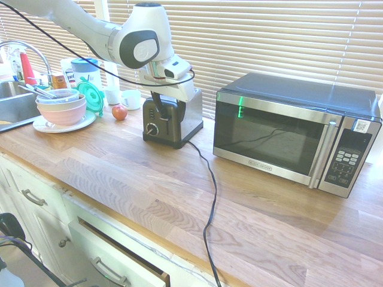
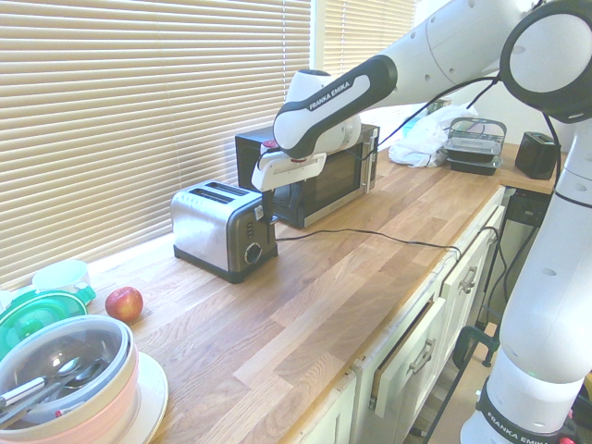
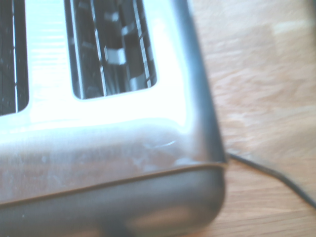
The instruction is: Press the toaster
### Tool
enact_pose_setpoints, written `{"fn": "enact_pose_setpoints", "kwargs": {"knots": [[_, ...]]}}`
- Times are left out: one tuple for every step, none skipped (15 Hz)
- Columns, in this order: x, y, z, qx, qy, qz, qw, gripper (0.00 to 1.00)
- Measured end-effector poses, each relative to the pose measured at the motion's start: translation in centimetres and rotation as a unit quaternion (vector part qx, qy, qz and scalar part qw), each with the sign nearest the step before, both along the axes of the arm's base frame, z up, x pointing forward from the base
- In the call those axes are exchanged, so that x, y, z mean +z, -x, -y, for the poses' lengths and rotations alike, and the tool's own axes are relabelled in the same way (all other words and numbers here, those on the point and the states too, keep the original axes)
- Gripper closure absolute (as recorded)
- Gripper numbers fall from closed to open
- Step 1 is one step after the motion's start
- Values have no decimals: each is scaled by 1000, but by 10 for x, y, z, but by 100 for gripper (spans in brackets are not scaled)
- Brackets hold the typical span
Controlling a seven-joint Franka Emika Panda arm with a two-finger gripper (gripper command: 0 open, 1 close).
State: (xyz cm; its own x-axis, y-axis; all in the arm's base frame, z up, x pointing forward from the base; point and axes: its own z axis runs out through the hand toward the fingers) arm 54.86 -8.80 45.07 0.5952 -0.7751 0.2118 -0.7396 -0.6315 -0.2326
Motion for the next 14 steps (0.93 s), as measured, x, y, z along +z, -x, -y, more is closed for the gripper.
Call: {"fn": "enact_pose_setpoints", "kwargs": {"knots": [[3, 1, 0, 1, 2, 3, 1000, 100], [5, 1, -1, 2, 4, 4, 1000, 100], [5, 1, -3, 3, 5, 5, 1000, 100], [6, 1, -6, 5, 7, 6, 1000, 100], [6, 1, -8, 7, 9, 6, 1000, 100], [6, 1, -9, 7, 10, 6, 1000, 100], [4, 3, -9, 7, 10, 6, 1000, 100], [2, 4, -8, 6, 10, 6, 1000, 100], [1, 6, -8, 6, 10, 5, 1000, 100], [1, 6, -8, 6, 10, 5, 1000, 100], [1, 6, -8, 6, 10, 5, 1000, 100], [2, 6, -9, 7, 11, 5, 1000, 100], [3, 6, -9, 8, 12, 6, 1000, 100], [6, 7, -11, 10, 13, 8, 1000, 100]]}}
